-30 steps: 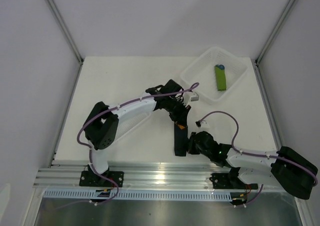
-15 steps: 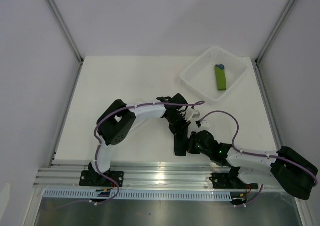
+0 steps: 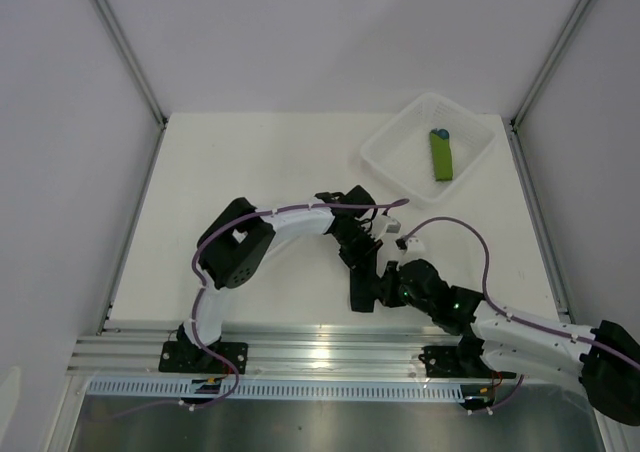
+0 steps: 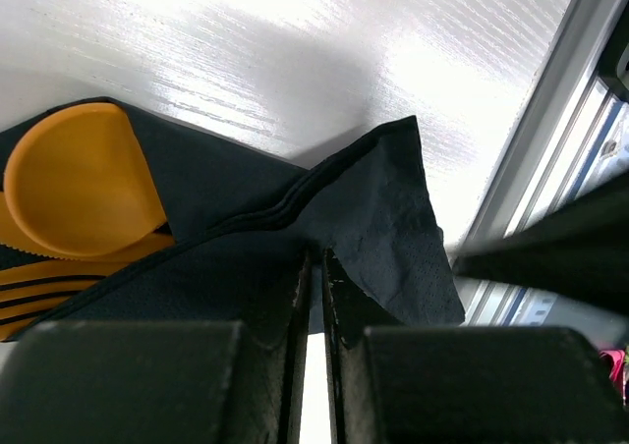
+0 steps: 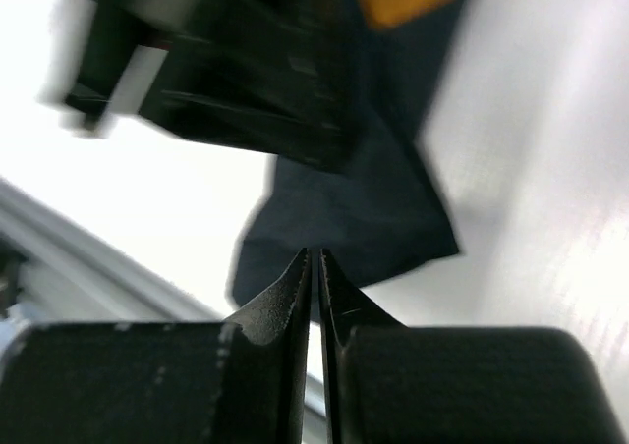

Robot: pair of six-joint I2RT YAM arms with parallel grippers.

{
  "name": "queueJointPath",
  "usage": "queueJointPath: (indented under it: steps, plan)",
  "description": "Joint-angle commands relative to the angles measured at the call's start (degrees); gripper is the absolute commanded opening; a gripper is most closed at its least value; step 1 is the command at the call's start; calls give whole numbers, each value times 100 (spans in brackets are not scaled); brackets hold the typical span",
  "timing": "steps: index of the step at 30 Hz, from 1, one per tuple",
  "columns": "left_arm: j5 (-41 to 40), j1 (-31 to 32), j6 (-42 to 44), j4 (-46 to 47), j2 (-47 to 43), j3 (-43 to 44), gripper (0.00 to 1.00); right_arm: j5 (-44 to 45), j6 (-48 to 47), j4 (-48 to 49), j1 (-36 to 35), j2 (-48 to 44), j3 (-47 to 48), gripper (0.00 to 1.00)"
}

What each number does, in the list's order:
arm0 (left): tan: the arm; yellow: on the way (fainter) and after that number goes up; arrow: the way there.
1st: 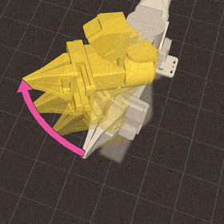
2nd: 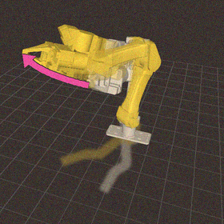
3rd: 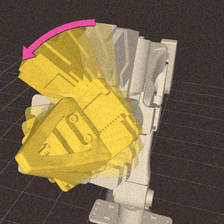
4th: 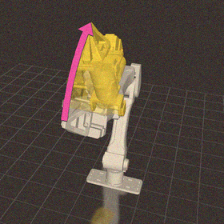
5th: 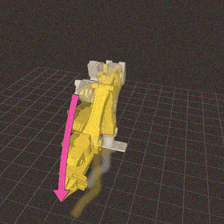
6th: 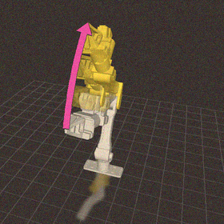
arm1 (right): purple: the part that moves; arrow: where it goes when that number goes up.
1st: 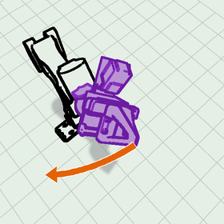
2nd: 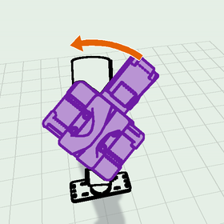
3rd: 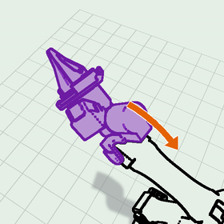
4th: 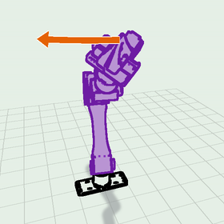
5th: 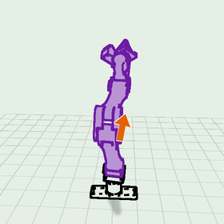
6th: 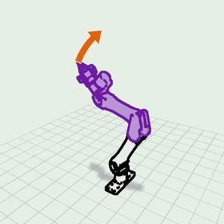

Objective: Place the utensils on the paper napkin and roll it up

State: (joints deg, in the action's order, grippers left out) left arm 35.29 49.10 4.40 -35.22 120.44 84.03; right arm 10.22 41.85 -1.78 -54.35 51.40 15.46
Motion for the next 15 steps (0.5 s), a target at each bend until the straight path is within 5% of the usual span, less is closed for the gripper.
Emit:
queueJointPath:
  steps: [1,9,15]
  plan:
    - [-137,3,-27,24,217,26,12,-274,-404,-131,-137,-305,527,9]
    - [-92,3,-1,59,181,17,12,-1206,-642,2275,-164,888,194,9]
    - [-110,3,34,51,216,8,12,-1461,-775,2648,-41,1514,89,9]
